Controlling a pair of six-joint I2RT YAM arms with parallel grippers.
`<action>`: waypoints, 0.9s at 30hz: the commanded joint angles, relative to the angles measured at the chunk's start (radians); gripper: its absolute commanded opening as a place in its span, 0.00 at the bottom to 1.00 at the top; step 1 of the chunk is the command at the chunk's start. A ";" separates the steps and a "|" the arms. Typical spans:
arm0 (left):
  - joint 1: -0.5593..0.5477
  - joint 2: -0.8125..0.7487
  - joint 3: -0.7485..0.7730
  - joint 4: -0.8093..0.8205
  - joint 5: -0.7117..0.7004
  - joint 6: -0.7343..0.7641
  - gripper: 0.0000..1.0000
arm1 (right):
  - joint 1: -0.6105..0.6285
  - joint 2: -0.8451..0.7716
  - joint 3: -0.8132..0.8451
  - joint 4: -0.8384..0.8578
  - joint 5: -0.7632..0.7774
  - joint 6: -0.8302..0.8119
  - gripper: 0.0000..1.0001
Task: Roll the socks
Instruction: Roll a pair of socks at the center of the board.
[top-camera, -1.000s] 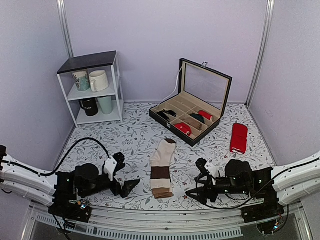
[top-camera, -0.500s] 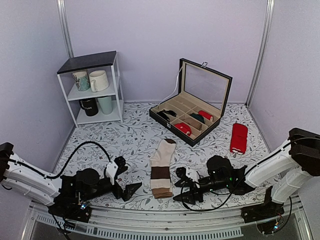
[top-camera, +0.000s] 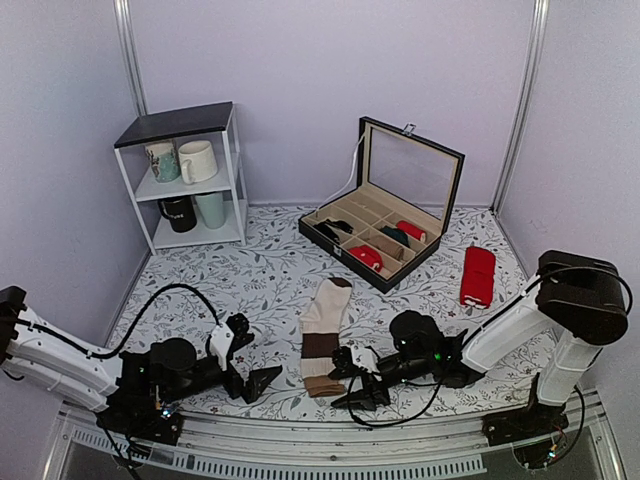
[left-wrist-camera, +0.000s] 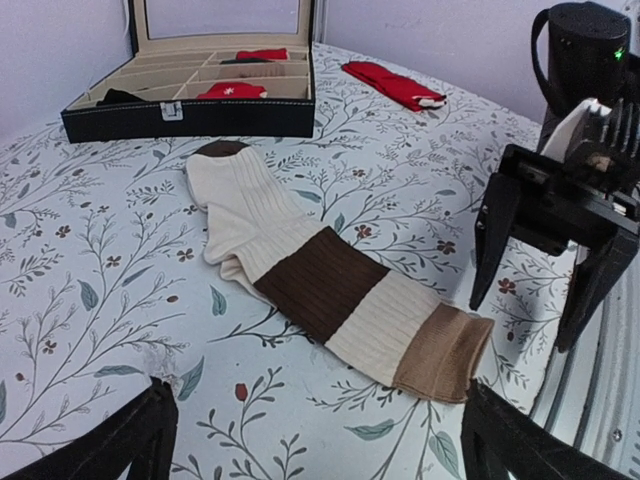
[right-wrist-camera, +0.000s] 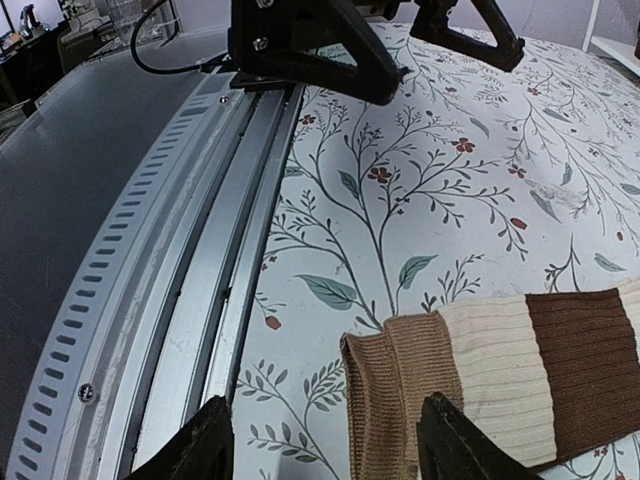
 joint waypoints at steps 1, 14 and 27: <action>-0.013 0.018 -0.011 0.029 -0.003 -0.009 0.99 | 0.000 0.048 0.027 0.009 -0.003 -0.050 0.63; -0.013 0.041 -0.006 0.036 0.017 0.000 0.98 | 0.000 0.190 0.061 0.010 0.075 -0.072 0.61; -0.012 0.040 -0.011 0.053 0.033 0.015 0.98 | 0.061 0.217 -0.032 0.102 0.263 0.068 0.29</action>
